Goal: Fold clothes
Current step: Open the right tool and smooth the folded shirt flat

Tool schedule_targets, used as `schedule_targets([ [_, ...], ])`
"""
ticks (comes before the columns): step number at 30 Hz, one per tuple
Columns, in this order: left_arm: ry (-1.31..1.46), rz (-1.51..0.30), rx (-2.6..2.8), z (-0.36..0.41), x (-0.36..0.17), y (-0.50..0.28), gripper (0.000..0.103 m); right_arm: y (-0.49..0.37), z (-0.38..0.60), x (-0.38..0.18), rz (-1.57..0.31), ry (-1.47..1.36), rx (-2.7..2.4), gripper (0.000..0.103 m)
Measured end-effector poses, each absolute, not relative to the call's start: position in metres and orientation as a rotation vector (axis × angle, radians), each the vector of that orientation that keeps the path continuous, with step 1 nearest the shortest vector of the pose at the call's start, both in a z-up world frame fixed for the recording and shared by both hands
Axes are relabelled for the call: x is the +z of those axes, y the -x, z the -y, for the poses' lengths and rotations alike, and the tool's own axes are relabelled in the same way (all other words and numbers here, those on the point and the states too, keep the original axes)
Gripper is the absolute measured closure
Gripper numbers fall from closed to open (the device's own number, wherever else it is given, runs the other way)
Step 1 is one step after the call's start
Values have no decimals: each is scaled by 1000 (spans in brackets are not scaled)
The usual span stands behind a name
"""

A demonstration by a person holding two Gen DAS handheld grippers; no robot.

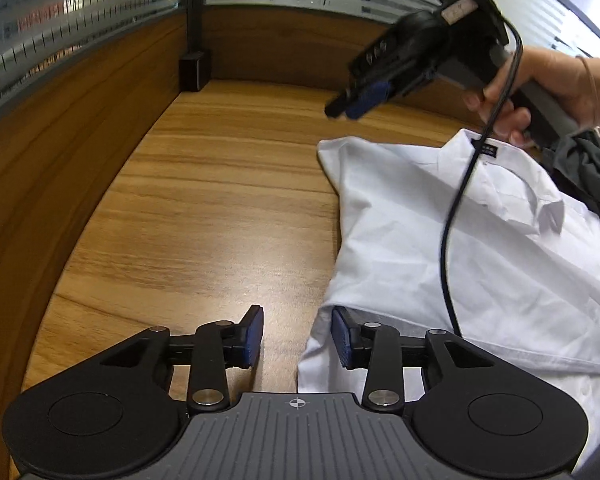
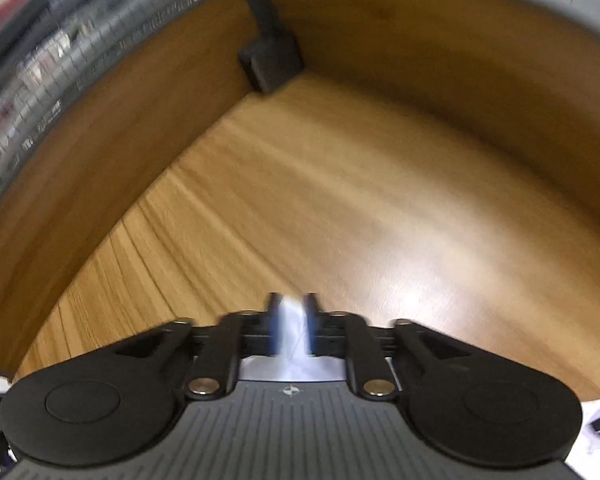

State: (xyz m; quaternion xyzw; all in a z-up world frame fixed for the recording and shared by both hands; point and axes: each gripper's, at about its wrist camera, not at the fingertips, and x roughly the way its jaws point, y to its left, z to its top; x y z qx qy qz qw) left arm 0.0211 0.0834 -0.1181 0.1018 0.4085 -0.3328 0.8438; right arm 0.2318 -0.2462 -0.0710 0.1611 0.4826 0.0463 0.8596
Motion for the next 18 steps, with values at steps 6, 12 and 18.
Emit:
schedule_targets([
  [6, -181, -822, -705, -96, -91, -13, 63, -194, 256, -21, -928, -334, 70, 55],
  [12, -210, -754, -812, -68, -76, -24, 63, -123, 257, 16, -881, -337, 4, 50],
  [18, -210, -778, -952, -19, -86, -41, 63, -39, 245, 15, -894, -365, -99, 48],
])
